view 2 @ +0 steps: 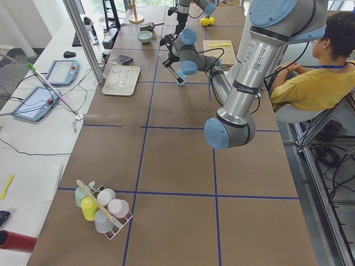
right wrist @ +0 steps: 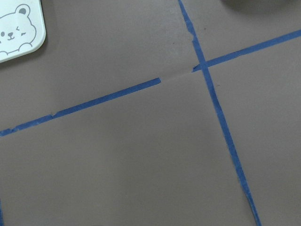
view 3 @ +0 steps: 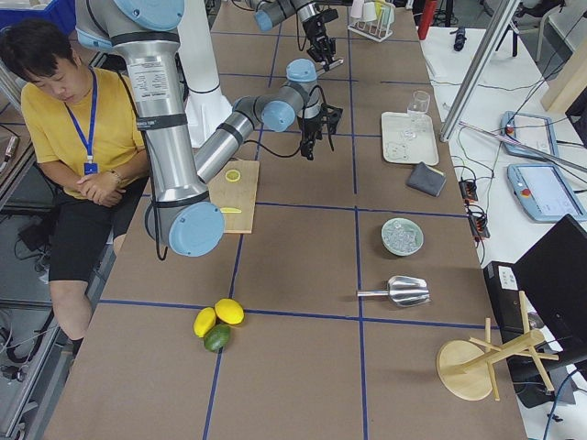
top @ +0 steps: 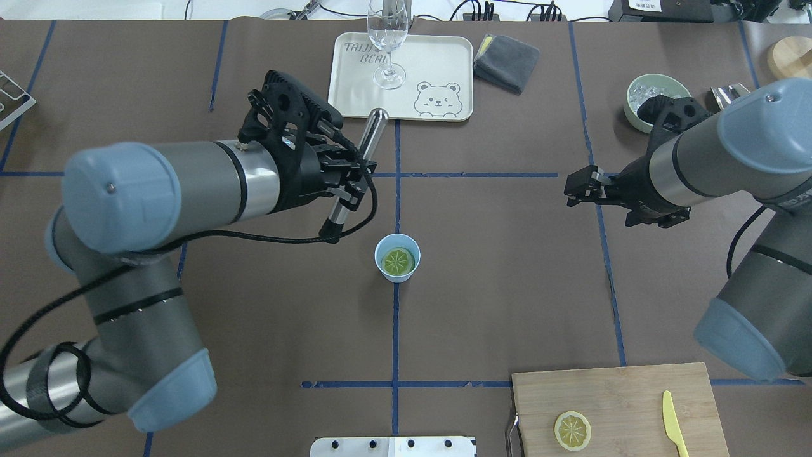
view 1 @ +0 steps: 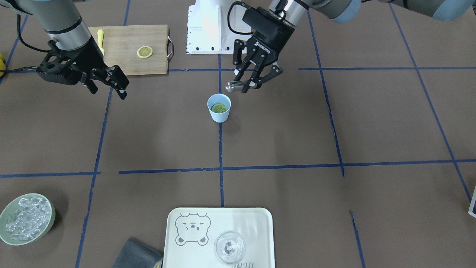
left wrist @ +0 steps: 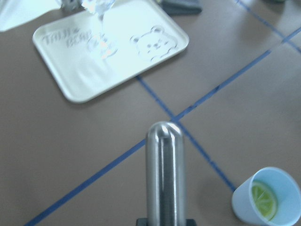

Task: Squeeze lemon into cup
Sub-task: 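Carry the steel muddler with the left gripper over the cup, then press the muddler down into the cup onto the lemon with the left gripper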

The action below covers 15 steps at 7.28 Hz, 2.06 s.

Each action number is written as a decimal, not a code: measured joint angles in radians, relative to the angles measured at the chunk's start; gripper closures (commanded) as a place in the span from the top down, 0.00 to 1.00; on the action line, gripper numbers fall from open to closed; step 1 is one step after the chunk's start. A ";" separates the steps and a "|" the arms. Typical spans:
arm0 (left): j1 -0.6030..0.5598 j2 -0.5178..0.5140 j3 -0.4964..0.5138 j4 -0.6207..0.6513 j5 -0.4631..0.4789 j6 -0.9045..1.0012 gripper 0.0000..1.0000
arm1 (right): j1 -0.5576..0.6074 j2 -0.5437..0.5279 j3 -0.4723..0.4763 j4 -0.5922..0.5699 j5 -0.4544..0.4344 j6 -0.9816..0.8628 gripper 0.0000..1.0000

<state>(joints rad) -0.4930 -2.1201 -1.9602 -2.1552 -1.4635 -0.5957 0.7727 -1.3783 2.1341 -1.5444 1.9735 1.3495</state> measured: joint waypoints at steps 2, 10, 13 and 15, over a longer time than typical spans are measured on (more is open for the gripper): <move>0.131 -0.011 0.114 -0.296 0.298 0.002 0.00 | 0.075 -0.049 0.001 0.001 0.066 -0.098 1.00; 0.276 -0.028 0.316 -0.466 0.580 0.038 0.00 | 0.145 -0.109 0.015 0.001 0.134 -0.199 1.00; 0.295 -0.033 0.384 -0.483 0.583 0.038 0.00 | 0.143 -0.109 0.014 0.001 0.134 -0.199 1.00; 0.307 -0.034 0.402 -0.487 0.592 0.038 0.00 | 0.143 -0.108 0.013 0.001 0.134 -0.199 1.00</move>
<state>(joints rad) -0.1859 -2.1542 -1.5583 -2.6425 -0.8717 -0.5578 0.9158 -1.4861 2.1472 -1.5432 2.1077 1.1505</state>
